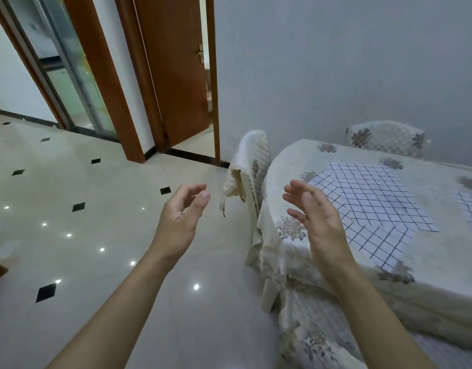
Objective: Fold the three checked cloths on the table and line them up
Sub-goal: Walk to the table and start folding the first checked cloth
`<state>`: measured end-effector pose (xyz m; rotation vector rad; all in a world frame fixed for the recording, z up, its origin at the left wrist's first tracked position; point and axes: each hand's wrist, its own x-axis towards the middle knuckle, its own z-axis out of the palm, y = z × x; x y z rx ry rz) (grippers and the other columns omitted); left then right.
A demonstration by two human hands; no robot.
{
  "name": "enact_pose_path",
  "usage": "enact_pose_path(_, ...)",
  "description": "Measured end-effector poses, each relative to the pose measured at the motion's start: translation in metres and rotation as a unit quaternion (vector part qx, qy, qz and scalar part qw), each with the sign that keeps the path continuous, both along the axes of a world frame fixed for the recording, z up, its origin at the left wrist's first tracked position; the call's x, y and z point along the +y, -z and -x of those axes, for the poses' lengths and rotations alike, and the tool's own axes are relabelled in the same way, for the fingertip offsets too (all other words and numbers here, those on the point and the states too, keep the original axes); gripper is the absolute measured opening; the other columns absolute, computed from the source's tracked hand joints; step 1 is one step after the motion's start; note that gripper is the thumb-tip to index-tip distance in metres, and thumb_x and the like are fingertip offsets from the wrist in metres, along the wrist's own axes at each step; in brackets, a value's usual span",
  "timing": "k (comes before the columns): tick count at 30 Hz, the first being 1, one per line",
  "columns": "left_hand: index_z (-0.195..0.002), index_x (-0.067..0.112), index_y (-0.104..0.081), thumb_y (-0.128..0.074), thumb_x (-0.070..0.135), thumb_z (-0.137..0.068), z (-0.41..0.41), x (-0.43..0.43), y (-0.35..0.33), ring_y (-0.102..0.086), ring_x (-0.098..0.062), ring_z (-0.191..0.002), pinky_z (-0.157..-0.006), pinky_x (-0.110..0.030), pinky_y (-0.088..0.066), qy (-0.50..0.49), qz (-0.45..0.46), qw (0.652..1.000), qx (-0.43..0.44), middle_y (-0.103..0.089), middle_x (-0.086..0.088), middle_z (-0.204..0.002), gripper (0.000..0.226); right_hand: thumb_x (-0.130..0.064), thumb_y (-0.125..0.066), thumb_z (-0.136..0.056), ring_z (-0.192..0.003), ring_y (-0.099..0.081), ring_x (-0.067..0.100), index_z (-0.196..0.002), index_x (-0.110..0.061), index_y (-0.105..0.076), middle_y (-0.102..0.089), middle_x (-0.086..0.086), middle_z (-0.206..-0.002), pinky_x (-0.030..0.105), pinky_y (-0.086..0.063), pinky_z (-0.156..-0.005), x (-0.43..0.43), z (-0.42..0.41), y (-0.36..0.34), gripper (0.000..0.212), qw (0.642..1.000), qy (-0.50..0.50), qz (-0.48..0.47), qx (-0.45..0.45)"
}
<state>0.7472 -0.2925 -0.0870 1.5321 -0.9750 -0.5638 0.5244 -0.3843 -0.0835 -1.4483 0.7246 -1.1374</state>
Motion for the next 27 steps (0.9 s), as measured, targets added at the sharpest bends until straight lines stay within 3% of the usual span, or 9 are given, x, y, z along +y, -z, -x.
enact_pose_path(10, -0.126, 0.032, -0.06, -0.051, 0.063, -0.084, -0.15, -0.081, -0.006, -0.057, 0.004, -0.112, -0.098, -0.032, -0.052, 0.077, 0.048, 0.996, 0.012, -0.063, 0.019, -0.119, 0.053, -0.035, -0.049, -0.095, -0.119, -0.06, 0.018, -0.121, -0.019, -0.062, -0.067, 0.0, -0.122, 0.051, -0.045, -0.104, -0.045, -0.14, -0.006, 0.034, 0.996, 0.083, 0.015, -0.005)
enact_pose_path(17, -0.126, 0.028, -0.06, -0.05, 0.059, -0.084, -0.239, -0.125, -0.005, -0.058, 0.003, -0.11, -0.092, -0.027, -0.052, 0.098, 0.055, 0.993, 0.03, -0.063, 0.016, -0.119, 0.054, -0.039, -0.051, -0.092, -0.12, -0.06, 0.015, -0.121, -0.02, -0.063, -0.066, -0.004, -0.123, 0.037, -0.049, -0.101, -0.071, -0.23, -0.002, 0.036, 0.996, 0.089, -0.006, -0.001)
enact_pose_path(22, -0.125, 0.029, -0.061, -0.049, 0.058, -0.084, -0.292, -0.174, 0.005, -0.059, 0.0, -0.11, -0.091, -0.026, -0.052, 0.102, 0.046, 0.993, 0.038, -0.063, 0.017, -0.118, 0.051, -0.035, -0.048, -0.099, -0.118, -0.061, 0.014, -0.122, -0.021, -0.063, -0.066, -0.003, -0.123, 0.048, -0.045, -0.104, -0.126, -0.284, 0.009, 0.03, 0.994, 0.105, -0.002, 0.027)
enact_pose_path(27, -0.122, 0.031, -0.061, -0.05, 0.059, -0.083, -0.344, -0.246, 0.019, -0.059, -0.007, -0.114, -0.092, -0.027, -0.052, 0.1, 0.019, 0.994, 0.028, -0.063, 0.017, -0.119, 0.05, -0.038, -0.047, -0.096, -0.117, -0.061, 0.016, -0.122, -0.02, -0.062, -0.067, -0.002, -0.122, 0.045, -0.047, -0.102, -0.204, -0.335, 0.024, 0.035, 0.992, 0.126, -0.015, -0.001)
